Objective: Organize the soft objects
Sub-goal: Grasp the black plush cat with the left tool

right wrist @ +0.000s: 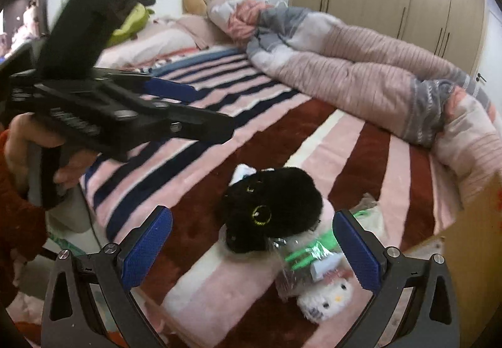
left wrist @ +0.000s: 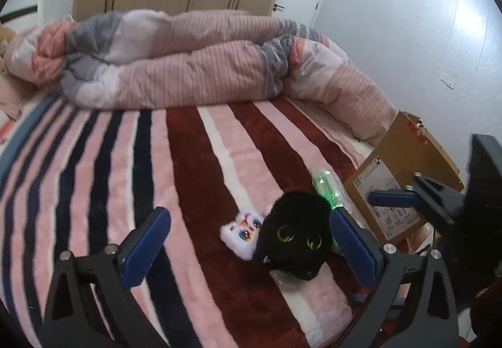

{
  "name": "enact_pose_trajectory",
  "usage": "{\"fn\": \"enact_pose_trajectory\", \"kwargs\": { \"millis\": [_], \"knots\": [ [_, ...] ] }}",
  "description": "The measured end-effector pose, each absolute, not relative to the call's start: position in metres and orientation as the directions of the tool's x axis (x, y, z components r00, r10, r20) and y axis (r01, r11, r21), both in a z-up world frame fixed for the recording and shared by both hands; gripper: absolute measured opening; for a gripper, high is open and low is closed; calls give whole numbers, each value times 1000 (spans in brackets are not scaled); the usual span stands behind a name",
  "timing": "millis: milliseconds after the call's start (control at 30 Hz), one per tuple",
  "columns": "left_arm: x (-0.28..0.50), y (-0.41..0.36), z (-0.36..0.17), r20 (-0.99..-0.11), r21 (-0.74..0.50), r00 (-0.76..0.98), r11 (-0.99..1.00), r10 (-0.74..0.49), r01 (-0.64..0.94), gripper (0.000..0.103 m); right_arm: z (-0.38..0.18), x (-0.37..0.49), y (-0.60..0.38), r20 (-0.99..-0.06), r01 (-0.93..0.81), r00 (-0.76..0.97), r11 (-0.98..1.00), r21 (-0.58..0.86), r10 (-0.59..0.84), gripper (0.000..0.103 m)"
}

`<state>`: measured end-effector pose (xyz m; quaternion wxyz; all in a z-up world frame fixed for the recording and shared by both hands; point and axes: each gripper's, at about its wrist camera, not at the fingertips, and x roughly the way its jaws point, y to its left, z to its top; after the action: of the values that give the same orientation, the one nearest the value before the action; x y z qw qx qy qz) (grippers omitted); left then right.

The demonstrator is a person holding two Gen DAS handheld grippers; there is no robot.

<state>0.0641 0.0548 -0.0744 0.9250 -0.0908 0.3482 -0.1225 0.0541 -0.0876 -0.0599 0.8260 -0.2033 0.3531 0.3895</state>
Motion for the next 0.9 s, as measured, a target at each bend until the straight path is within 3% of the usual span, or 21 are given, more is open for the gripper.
{"fn": "enact_pose_trajectory", "kwargs": {
  "millis": [200,367,533,900],
  "knots": [
    [72,51,-94,-638,-286,693,939,-335,191,92,-89,77,-75,-761,-775,443,630,-58,475,102],
    [78,45,-112,-649,-342,641,910,-409,234,70,-106,87,-70,-772,-767,447,638,-70,452,102],
    [87,31,-129,-660,-390,582,879,-475,275,51,-115,90,-73,-776,-758,447,650,-63,446,84],
    [91,20,-134,-638,-459,540,834,-549,306,49,-110,90,-78,-765,-751,446,659,-38,465,77]
  ]
}}
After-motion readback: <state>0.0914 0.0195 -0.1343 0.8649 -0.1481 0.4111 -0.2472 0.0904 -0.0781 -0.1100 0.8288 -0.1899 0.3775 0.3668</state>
